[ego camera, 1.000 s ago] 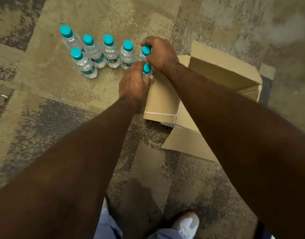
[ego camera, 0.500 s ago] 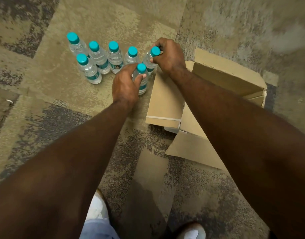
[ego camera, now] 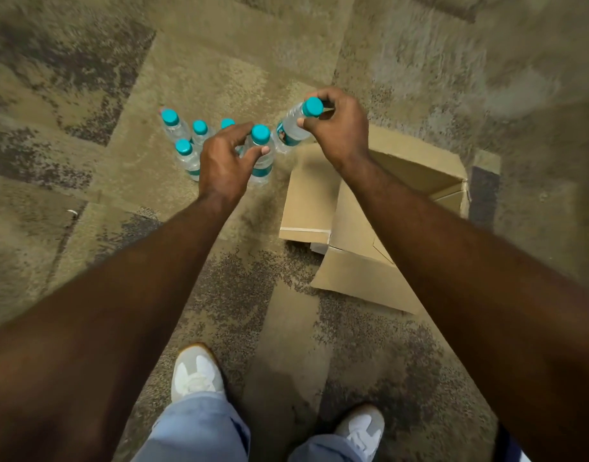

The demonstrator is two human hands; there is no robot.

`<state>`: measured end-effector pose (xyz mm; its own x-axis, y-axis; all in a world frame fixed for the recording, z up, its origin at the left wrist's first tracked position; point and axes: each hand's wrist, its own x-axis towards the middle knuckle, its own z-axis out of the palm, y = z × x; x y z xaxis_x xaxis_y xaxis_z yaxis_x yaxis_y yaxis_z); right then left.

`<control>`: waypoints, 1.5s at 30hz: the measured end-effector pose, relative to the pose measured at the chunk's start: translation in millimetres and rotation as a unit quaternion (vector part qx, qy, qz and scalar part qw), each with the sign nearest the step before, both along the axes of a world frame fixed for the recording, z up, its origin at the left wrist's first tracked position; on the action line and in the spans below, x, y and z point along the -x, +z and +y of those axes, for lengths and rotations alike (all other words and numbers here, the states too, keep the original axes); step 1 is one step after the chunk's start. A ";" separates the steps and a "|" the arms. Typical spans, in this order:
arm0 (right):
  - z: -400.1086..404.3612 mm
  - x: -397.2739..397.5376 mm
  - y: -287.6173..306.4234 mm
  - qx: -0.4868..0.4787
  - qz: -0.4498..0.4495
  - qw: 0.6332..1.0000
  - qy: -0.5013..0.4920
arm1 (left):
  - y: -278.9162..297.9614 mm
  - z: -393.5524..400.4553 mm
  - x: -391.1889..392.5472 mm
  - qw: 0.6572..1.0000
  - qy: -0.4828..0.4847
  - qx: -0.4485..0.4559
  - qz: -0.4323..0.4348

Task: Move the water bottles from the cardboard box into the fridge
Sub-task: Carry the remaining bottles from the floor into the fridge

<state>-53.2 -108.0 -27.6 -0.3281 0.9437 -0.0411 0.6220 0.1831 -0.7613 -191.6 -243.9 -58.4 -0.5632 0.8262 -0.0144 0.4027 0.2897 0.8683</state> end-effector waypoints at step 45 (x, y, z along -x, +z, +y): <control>-176.7 -380.7 228.8 0.241 0.495 0.653 -0.520 | 259.2 26.3 -371.5 0.772 -0.331 0.229 -0.491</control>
<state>327.5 -284.7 201.2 0.3888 0.6333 -0.6691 -0.6211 -0.3562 -0.6981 179.9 -217.6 200.8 0.4496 0.7101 -0.5419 -0.1935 0.6697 0.7170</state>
